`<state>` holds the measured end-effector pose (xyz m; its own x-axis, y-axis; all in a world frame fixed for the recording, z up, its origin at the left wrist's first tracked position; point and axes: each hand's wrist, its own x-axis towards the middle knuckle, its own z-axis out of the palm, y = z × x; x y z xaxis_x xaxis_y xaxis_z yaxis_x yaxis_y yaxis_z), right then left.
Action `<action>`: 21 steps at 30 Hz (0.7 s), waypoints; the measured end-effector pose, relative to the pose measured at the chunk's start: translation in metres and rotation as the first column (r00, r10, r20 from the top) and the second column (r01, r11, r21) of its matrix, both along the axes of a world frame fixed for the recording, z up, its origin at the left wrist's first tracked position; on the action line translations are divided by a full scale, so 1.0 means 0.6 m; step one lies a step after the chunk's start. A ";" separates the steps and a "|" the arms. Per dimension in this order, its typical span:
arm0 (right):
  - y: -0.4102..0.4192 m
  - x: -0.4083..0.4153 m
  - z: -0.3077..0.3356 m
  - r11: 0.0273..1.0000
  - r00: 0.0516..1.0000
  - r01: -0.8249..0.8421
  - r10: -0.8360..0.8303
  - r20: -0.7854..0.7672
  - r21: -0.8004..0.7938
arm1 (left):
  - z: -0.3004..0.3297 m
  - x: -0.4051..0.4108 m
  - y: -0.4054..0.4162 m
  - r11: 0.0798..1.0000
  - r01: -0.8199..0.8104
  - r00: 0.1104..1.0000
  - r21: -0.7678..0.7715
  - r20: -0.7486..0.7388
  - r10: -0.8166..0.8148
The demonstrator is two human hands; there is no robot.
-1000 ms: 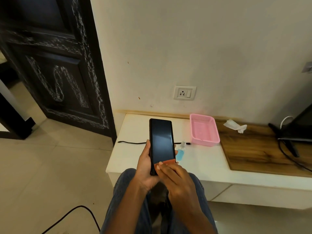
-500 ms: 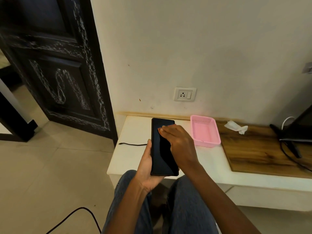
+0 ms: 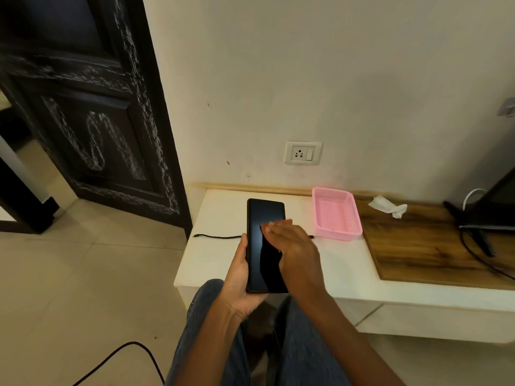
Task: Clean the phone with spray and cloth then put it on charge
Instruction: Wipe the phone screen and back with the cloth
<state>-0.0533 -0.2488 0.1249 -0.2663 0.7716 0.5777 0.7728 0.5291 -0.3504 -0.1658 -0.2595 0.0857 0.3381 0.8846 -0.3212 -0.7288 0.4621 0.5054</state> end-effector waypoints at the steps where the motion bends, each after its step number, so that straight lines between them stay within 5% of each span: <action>1: -0.017 -0.001 -0.008 1.000 1.000 -0.009 0.009 0.005 -0.014 | -0.001 -0.002 0.001 1.000 -0.008 1.000 0.002 0.007 0.008; 13: -0.140 -0.007 -0.046 0.998 0.999 -0.050 0.051 -0.012 0.039 | -0.019 -0.013 0.004 0.995 -0.077 0.985 -0.068 0.146 0.087; 19: -0.112 -0.002 -0.023 0.875 0.994 -0.071 0.021 -0.109 -0.479 | -0.021 -0.018 0.009 0.996 -0.083 0.991 -0.023 0.101 0.085; 21: -0.112 0.003 -0.013 0.888 0.986 -0.070 -0.007 -0.165 -0.454 | -0.017 -0.023 0.013 0.996 -0.093 0.993 -0.007 0.074 0.093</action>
<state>-0.0517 -0.3158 0.1172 -0.2298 0.9526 0.1995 0.6729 0.3036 -0.6745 -0.1798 -0.2517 0.0752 0.2773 0.9124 -0.3010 -0.8042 0.3919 0.4469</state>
